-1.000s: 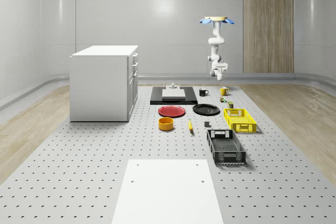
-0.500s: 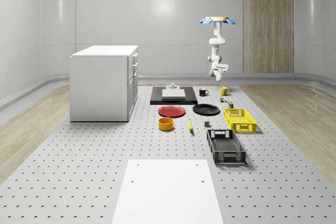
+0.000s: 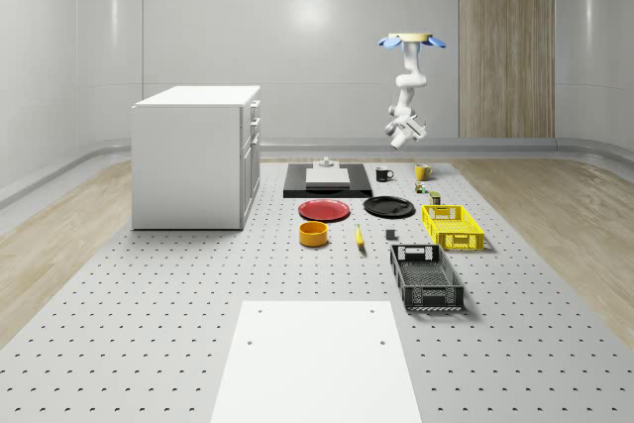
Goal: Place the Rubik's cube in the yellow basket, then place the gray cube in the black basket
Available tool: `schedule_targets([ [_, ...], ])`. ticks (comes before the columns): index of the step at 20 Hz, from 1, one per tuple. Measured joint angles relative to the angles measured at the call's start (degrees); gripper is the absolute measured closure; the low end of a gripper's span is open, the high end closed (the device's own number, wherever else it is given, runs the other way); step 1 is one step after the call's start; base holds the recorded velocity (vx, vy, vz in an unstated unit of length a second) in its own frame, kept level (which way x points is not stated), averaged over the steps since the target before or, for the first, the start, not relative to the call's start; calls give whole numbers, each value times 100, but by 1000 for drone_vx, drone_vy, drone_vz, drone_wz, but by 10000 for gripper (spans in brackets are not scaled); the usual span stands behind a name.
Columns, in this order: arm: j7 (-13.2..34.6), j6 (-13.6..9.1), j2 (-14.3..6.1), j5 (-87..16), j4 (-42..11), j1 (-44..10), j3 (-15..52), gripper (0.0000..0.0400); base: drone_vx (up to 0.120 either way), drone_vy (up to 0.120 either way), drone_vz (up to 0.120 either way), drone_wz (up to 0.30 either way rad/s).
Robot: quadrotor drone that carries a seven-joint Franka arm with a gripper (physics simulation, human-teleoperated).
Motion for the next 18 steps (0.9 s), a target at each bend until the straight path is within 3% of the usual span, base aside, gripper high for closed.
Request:
schedule_targets([
  [5, 832, 51, -366, -3086, -1653, -886, 1807, 0, 120, 0, -120, 0],
  [7, 1328, -66, -533, -4348, -2378, -1411, 2451, 0, 120, 0, -120, 0],
  [10, 2091, -418, -767, -5870, -3176, -2333, 3216, 0, 120, 0, -120, 0],
  [14, 2891, -940, -1052, -7042, -3684, -3463, 3881, 0, 120, 0, -120, 0],
  [18, 3383, -1273, -1295, -7540, -3858, -4212, 4254, 0, 120, 0, -120, 0],
])
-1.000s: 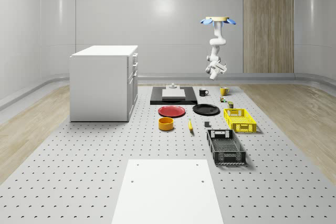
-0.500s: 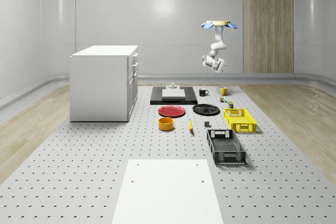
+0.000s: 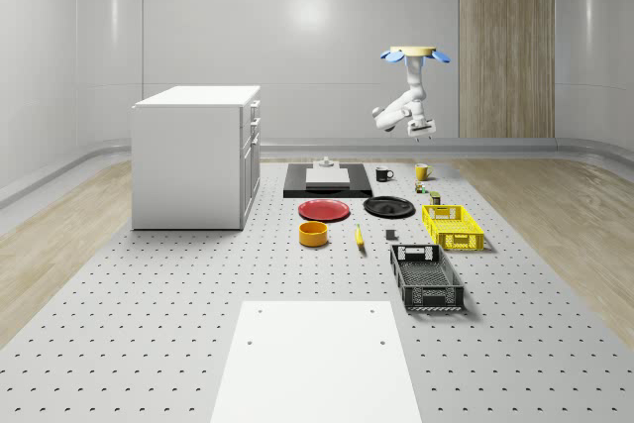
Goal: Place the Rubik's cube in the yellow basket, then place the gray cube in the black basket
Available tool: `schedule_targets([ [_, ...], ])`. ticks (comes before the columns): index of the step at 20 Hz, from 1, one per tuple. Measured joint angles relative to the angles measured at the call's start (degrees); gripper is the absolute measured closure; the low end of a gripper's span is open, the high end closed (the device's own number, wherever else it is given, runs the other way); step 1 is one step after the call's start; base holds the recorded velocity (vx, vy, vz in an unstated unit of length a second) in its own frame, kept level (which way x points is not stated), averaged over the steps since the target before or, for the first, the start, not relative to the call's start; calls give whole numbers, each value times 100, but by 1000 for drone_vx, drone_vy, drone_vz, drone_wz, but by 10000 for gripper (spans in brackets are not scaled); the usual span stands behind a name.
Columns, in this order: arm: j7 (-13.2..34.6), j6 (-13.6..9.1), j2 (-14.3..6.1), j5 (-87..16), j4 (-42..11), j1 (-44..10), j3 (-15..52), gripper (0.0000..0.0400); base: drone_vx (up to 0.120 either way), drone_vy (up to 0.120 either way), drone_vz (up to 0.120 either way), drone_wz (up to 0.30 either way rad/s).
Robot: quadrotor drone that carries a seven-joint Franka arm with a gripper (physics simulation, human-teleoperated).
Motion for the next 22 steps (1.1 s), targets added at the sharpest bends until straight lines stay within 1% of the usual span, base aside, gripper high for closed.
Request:
schedule_targets([
  [2, 161, -89, -103, -114, -35, -245, 118, 0, 120, 0, -120, 0],
  [6, 377, -160, -279, -209, -65, -565, 276, 0, 120, -120, 0, 0],
  [7, 416, -161, -318, -216, -68, -620, 305, 0, 120, -80, 0, 0],
  [8, 450, -158, -356, -218, -69, -668, 331, 0, 120, 0, -120, 0],
  [14, 596, -74, -566, -175, -67, -860, 449, 0, 0, 0, -120, 0],
  [17, 646, -8, -663, -135, -62, -920, 492, 0, 0, -93, -120, 0],
  [18, 661, 15, -694, -120, -60, -937, 505, 0, 40, 0, -120, 0],
  [22, 713, 115, -818, -60, -52, -996, 553, 0, 120, 0, -120, 0],
])
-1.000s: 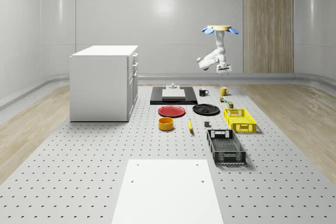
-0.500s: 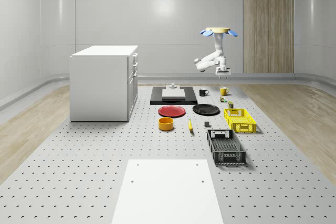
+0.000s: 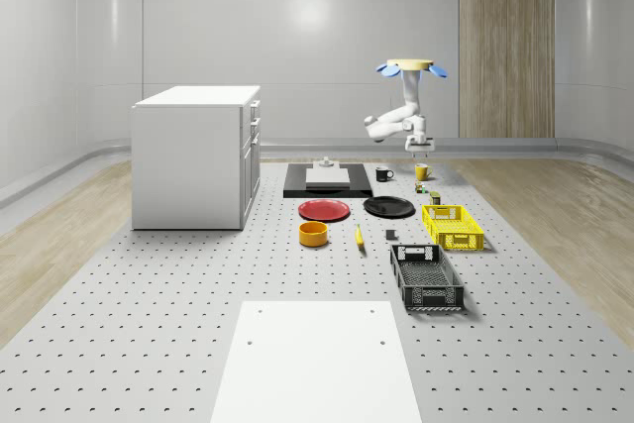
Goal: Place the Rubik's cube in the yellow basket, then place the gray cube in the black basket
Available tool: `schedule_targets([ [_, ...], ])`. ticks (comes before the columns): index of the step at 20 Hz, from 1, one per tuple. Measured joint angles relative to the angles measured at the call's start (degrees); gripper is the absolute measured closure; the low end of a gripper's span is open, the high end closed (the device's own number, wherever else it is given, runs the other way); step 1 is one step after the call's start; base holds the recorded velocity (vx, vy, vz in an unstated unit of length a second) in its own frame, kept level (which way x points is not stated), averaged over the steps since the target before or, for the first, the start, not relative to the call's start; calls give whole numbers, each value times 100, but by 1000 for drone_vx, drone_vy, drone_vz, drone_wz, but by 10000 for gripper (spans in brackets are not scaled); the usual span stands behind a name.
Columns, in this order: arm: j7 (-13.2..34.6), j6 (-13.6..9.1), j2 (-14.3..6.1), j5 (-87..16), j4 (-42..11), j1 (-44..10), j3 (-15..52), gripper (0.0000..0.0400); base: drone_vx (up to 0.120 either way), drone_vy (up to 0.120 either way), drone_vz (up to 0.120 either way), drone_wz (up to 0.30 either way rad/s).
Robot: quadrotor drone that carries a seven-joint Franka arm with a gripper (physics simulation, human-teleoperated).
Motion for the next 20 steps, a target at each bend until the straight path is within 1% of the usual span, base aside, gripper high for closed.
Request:
schedule_targets([
  [2, 23, 51, -60, 31, 4, -25, 22, 0, 120, 0, -120, 0],
  [3, 34, 77, -89, 46, 6, -37, 32, 0, 40, 0, -120, 0],
  [8, 84, 205, -234, 122, 17, -91, 80, 0, 0, 0, -120, 0],
  [10, 102, 256, -290, 151, 21, -110, 98, 0, 120, 0, -120, 0],
  [11, 111, 281, -318, 165, 23, -119, 106, 0, 40, 0, -120, 0],
  [13, 128, 331, -372, 194, 26, -138, 123, 0, 0, -80, -120, 0],
  [16, 152, 405, -453, 235, 32, -164, 147, 0, 0, -13, -120, 0],
  [19, 175, 477, -531, 275, 37, -188, 169, 0, 120, 0, -120, 0],
  [20, 183, 501, -557, 288, 39, -196, 176, 0, 40, 0, -120, 0],
])
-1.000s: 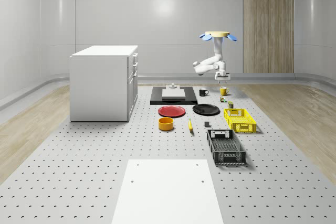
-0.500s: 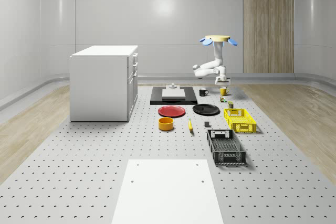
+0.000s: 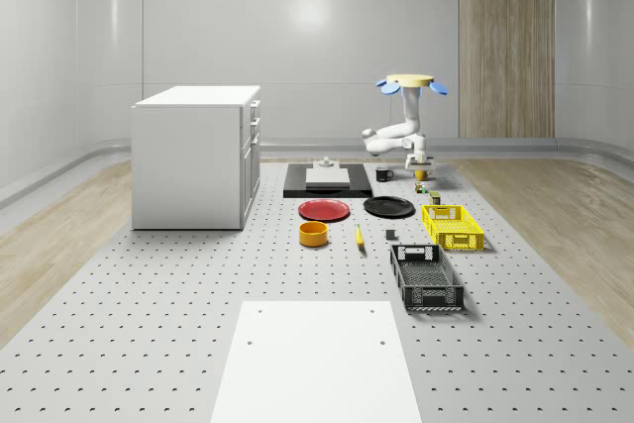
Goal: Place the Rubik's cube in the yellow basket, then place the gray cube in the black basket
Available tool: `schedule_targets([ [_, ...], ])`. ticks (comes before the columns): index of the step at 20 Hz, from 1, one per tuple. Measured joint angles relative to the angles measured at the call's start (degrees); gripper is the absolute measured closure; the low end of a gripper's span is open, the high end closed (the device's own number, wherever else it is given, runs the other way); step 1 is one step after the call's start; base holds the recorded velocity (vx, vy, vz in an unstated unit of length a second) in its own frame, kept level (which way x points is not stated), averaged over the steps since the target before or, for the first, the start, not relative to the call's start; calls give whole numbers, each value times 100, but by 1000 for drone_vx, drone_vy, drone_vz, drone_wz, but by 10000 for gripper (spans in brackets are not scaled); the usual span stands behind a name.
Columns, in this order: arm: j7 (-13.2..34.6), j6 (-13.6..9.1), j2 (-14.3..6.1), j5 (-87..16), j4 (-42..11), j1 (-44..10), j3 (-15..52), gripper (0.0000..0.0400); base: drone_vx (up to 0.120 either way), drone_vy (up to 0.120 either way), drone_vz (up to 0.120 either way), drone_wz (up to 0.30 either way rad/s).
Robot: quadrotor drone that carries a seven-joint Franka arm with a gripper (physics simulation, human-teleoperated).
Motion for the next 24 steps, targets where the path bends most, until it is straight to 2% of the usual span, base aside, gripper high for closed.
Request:
schedule_targets([
  [8, 55, 183, -198, 98, 13, -59, 53, 0, 0, -20, -120, 0],
  [13, 86, 291, -314, 154, 20, -92, 82, 0, 0, 0, -48, 0],
  [14, 92, 312, -337, 165, 22, -98, 87, 0, 0, 120, 0, 0],
  [24, 145, 511, -551, 266, 34, -157, 137, 0, 0, -8, -12, 0],
])
